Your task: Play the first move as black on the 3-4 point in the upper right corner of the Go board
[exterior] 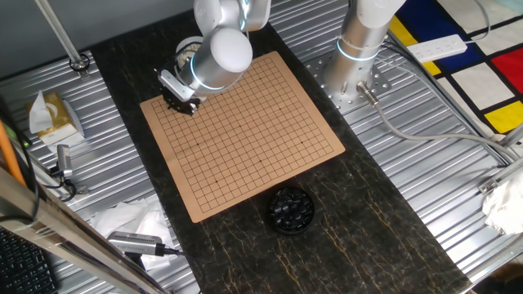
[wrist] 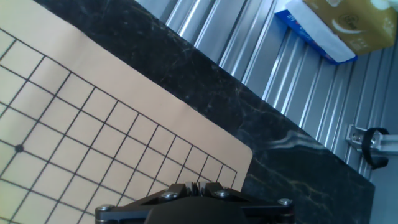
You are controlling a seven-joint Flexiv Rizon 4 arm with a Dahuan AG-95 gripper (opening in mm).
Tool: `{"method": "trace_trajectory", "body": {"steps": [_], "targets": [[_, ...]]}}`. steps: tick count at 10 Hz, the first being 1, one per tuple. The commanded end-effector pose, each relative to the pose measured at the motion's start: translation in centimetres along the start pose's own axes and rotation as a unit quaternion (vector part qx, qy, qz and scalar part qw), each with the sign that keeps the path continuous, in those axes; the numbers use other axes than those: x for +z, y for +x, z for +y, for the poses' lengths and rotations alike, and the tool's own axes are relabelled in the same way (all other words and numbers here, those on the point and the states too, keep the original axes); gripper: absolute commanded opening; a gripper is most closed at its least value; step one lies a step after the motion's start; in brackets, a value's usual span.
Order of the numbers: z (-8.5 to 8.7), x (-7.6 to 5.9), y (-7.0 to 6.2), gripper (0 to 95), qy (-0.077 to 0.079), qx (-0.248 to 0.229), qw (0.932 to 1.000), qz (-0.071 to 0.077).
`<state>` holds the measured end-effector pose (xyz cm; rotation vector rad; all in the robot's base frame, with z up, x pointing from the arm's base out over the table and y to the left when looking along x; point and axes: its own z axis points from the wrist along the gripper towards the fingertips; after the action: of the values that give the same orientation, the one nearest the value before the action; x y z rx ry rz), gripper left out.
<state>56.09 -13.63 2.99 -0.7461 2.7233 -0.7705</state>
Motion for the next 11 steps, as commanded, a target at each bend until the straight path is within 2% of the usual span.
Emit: {"method": "trace_trajectory", "body": {"steps": [1, 11], "targets": [[0.01, 0.0, -0.02, 0.0, 0.0, -0.001, 1.0, -0.001], [0.31, 0.27, -0.35, 0.0, -0.015, 0.0, 0.9999, -0.002]]}}
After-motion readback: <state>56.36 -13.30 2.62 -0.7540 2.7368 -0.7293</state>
